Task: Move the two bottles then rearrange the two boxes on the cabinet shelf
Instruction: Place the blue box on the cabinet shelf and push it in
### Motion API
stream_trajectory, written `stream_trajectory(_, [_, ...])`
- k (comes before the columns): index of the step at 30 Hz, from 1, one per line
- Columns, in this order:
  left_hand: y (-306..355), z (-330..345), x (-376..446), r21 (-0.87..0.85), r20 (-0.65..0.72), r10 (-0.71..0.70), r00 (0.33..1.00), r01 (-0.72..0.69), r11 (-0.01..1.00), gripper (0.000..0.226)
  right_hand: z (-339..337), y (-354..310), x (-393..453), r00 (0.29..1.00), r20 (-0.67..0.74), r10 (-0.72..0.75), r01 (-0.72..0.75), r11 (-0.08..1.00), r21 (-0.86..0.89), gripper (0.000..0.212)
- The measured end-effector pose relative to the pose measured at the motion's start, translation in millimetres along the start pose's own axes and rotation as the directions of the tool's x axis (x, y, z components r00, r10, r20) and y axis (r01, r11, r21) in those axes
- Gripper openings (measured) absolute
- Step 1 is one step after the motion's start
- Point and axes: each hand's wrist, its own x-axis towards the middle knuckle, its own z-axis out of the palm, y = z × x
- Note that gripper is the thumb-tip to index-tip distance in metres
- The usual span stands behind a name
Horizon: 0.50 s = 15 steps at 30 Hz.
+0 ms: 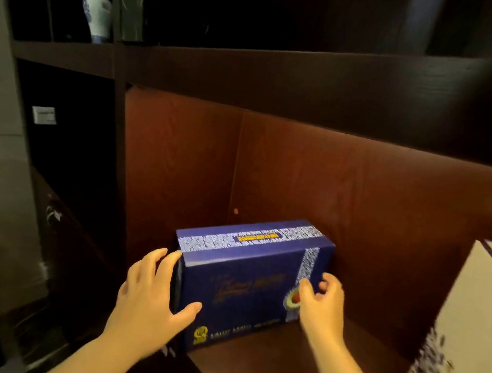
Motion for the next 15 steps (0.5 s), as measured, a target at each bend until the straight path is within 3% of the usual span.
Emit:
stream_trajectory(3, [-10.8, 18.7, 34.1, -0.027, 0.012, -0.03, 0.999, 0.031, 0.999, 0.098, 21.3, -28.6, 68.1, 0.977, -0.204, 0.065, -0.064, 0.998, 0.011, 0.062])
stream_trajectory(5, [-13.8, 28.1, 46.7, -0.048, 0.042, -0.036, 0.998, 0.038, 0.998, 0.099, 22.9, -39.9, 93.1, 0.965, -0.245, 0.091, -0.098, 0.995, -0.014, 0.066])
stream_trajectory(11, [-22.2, 47.3, 84.2, -0.071, 0.119, 0.066, 0.991, -0.057, 0.996, 0.101, 33.9, -46.1, 132.8, 0.982, -0.048, 0.18, -0.184, 0.979, -0.084, 0.077])
stream_trajectory(15, [-30.0, 59.2, 94.2, -0.146, 0.172, 0.118, 0.978, -0.093, 0.985, 0.089, 38.4, -37.1, 134.9, 0.977, -0.062, 0.202, -0.205, 0.978, -0.033, 0.077])
